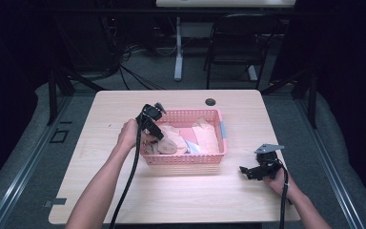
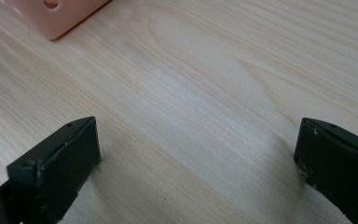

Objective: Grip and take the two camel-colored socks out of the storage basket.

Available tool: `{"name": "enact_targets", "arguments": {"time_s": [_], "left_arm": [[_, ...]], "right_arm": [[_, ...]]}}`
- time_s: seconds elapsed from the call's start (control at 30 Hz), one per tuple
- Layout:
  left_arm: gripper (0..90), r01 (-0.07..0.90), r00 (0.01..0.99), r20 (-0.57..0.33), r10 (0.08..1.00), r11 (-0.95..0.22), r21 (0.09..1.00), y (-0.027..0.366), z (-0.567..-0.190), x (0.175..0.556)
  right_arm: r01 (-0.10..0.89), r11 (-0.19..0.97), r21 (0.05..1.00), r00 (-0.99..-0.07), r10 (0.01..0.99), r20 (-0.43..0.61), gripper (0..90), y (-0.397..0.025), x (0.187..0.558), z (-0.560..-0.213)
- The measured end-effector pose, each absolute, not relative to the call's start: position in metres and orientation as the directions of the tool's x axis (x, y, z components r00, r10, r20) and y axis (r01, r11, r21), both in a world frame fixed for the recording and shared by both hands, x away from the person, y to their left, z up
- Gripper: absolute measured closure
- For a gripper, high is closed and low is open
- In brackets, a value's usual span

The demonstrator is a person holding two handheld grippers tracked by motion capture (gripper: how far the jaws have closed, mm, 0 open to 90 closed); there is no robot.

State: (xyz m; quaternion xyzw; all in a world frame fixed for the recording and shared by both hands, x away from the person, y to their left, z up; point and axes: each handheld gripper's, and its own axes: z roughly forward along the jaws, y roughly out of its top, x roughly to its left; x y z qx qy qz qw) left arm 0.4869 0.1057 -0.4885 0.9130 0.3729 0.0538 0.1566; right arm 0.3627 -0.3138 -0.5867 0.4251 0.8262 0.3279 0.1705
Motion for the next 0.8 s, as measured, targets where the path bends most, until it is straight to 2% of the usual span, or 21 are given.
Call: {"name": "enact_targets", "arguments": {"time_s": [0.23,0.3,0.8], "left_arm": [[80.9,0.650,0.731,-0.019,0.682,-0.688,0.323,0.102,-0.488,0.482],[84.1,0.642,0.736,-0.016,0.676,-0.690,0.334,0.102,-0.485,0.480],[85.5,0.611,0.754,-0.008,0.657,-0.696,0.378,0.105,-0.455,0.471]], "right_arm": [[0.591,0.422,0.688,-0.579,0.815,-0.002,0.0,-0.314,0.363,-0.587],[0.591,0.422,0.688,-0.579,0.815,-0.003,0.0,-0.314,0.363,-0.587],[0.591,0.423,0.687,-0.580,0.815,-0.003,0.0,-0.314,0.363,-0.587]]}}
